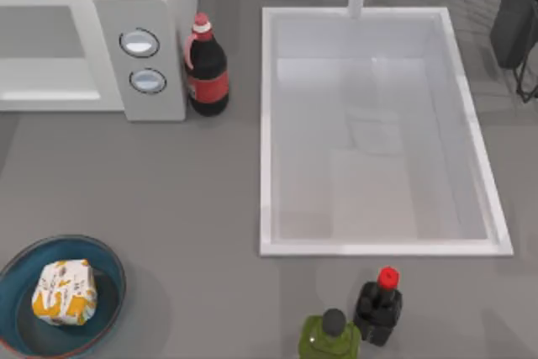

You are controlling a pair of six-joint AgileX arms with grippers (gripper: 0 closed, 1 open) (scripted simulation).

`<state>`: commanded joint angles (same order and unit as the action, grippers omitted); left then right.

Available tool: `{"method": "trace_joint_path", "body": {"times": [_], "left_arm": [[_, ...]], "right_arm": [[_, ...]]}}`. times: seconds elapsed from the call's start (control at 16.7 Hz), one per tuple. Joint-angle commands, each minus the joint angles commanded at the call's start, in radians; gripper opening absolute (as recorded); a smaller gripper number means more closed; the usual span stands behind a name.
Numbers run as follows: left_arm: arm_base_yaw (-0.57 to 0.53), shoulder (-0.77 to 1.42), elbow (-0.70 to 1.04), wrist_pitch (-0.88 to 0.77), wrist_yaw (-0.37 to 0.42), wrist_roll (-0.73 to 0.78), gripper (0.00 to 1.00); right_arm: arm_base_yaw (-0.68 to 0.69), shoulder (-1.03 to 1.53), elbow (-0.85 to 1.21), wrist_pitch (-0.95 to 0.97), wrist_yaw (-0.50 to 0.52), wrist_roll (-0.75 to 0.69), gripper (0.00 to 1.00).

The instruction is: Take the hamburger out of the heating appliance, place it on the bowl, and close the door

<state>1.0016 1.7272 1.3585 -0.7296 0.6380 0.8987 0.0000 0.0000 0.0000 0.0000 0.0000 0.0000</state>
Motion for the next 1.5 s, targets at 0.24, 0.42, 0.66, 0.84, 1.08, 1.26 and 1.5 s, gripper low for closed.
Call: {"method": "trace_joint_path", "body": {"times": [0.24, 0.42, 0.66, 0.84, 1.08, 1.26, 1.5], "left_arm": [[0.050, 0.037, 0.040, -0.037, 0.035, 0.028, 0.00], [0.042, 0.029, 0.039, -0.036, 0.040, 0.021, 0.00], [0.044, 0.055, -0.017, 0.036, 0.039, 0.023, 0.00], [0.048, 0.098, -0.105, 0.179, 0.038, 0.027, 0.00], [0.052, 0.149, -0.211, 0.330, 0.037, 0.032, 0.00], [0.053, 0.157, -0.225, 0.345, 0.037, 0.033, 0.00], [0.038, 0.136, -0.240, 0.352, 0.033, 0.021, 0.00]], "right_arm": [[0.000, 0.000, 0.000, 0.000, 0.000, 0.000, 1.00], [0.000, 0.000, 0.000, 0.000, 0.000, 0.000, 1.00], [0.000, 0.000, 0.000, 0.000, 0.000, 0.000, 1.00], [0.000, 0.000, 0.000, 0.000, 0.000, 0.000, 1.00], [0.000, 0.000, 0.000, 0.000, 0.000, 0.000, 1.00], [0.000, 0.000, 0.000, 0.000, 0.000, 0.000, 1.00], [0.000, 0.000, 0.000, 0.000, 0.000, 0.000, 1.00]]}}
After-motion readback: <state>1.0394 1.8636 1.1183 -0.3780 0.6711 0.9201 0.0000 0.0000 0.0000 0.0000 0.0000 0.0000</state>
